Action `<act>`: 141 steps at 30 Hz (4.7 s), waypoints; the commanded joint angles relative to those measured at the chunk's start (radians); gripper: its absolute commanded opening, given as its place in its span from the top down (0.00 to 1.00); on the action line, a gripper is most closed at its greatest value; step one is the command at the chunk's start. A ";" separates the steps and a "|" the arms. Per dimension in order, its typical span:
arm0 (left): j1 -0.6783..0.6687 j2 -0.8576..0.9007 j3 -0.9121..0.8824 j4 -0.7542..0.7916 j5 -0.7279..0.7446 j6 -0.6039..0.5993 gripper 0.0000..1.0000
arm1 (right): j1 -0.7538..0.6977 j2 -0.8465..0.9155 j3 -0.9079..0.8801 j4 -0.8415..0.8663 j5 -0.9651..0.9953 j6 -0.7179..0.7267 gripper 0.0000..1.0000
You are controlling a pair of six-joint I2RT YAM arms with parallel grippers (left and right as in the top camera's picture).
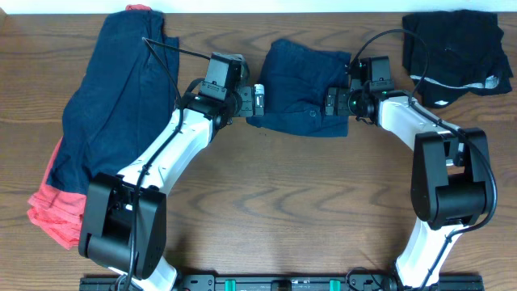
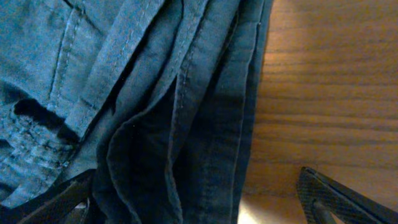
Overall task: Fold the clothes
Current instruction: 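Fold the right end leftward onto the bundle and press with both grippers, then grasp the folded navy shorts' right side with the right gripper, then drag the folded shorts rightward to the top right corner with right gripper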
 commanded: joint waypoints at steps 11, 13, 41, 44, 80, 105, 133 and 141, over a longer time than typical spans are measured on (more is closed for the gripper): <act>0.005 -0.024 0.021 -0.006 -0.024 0.017 0.01 | 0.035 0.069 -0.006 0.085 -0.155 0.207 0.01; 0.005 -0.024 0.021 -0.007 -0.024 0.017 0.01 | 0.043 0.090 -0.006 0.116 -0.192 0.232 0.01; 0.005 -0.023 0.021 -0.014 -0.024 0.018 0.01 | 0.038 0.146 -0.005 0.418 -0.625 0.247 0.99; 0.005 -0.023 0.021 -0.014 -0.024 0.017 0.02 | 0.020 0.116 -0.005 0.415 -0.624 0.268 0.99; 0.005 -0.023 0.021 -0.014 -0.024 0.017 0.01 | -0.158 -0.102 -0.004 0.158 -0.088 0.266 0.99; 0.005 -0.023 0.020 -0.015 -0.024 0.018 0.01 | -0.168 -0.143 0.367 -0.051 -0.219 0.163 0.99; 0.005 -0.023 0.020 -0.036 -0.024 0.018 0.01 | -0.423 -0.137 0.525 0.180 -0.104 0.556 0.99; 0.005 -0.023 0.020 -0.037 -0.024 0.018 0.01 | -0.457 -0.077 0.525 0.270 0.151 0.789 0.99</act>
